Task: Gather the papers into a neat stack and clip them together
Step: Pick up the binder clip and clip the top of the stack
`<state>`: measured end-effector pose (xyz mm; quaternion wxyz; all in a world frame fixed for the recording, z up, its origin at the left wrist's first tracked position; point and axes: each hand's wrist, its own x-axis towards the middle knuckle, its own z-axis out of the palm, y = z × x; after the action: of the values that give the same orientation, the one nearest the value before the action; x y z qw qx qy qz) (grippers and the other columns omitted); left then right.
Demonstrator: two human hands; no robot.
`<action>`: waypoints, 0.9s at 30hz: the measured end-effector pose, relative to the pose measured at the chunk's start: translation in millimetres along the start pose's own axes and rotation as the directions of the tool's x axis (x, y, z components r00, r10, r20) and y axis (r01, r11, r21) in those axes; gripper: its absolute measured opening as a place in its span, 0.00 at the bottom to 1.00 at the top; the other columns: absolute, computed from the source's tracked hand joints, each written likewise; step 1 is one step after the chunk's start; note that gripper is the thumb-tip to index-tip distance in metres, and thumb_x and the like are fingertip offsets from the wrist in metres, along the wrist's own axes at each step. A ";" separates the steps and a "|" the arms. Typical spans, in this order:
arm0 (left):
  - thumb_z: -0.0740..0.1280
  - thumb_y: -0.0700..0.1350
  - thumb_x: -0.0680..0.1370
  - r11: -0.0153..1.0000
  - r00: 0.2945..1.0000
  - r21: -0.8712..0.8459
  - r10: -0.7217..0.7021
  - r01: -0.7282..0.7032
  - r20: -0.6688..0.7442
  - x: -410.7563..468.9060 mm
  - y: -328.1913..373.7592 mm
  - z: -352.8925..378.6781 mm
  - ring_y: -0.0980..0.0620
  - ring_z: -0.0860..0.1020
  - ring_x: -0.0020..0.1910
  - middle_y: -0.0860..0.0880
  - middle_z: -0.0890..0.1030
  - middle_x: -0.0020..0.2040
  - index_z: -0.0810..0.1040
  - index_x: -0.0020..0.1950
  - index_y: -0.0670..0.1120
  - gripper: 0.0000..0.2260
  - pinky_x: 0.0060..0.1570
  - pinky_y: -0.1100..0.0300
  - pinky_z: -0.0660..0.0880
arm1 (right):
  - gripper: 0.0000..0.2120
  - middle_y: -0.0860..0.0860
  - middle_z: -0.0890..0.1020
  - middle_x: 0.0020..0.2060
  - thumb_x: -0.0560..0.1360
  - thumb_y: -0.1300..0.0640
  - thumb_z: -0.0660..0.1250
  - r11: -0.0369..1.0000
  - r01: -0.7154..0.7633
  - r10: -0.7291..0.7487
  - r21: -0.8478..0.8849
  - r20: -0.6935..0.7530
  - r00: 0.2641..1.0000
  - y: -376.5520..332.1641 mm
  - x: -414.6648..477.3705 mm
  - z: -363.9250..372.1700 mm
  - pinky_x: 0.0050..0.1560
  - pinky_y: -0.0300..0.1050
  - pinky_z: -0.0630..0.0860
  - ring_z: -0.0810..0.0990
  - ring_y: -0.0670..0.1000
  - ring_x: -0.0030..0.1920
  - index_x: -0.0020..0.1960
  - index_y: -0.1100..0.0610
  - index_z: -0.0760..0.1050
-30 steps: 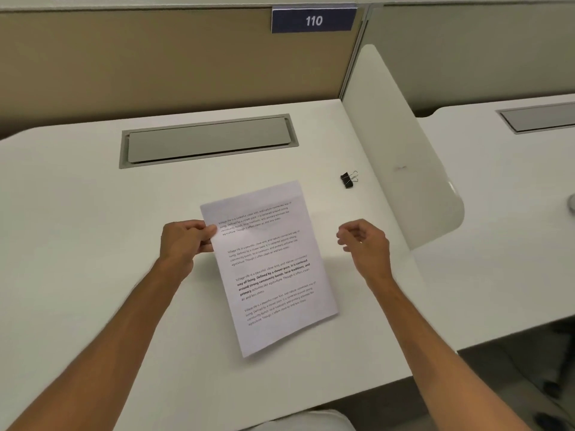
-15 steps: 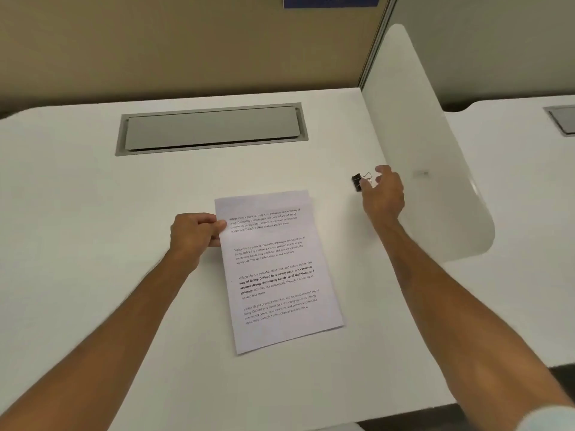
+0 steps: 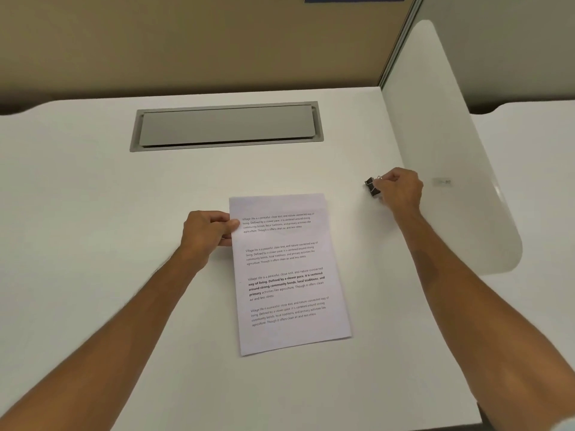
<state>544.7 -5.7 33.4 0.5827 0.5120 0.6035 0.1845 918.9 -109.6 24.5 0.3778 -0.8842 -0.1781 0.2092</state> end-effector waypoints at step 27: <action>0.75 0.37 0.74 0.990 0.992 0.096 0.110 -0.104 -0.067 -32.6 10.4 7.5 0.49 0.86 0.38 0.46 0.86 0.40 0.84 0.44 0.44 0.03 0.38 0.57 0.84 | 0.15 0.53 0.87 0.42 0.67 0.67 0.79 0.729 0.678 -0.587 0.098 0.601 0.543 -143.1 -121.5 60.1 0.48 0.36 0.82 0.86 0.47 0.40 0.53 0.62 0.85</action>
<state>548.9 -31.5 56.8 0.5256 0.5629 0.6037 0.2059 763.0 -38.3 121.6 0.2860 -0.6717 -0.6088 0.3105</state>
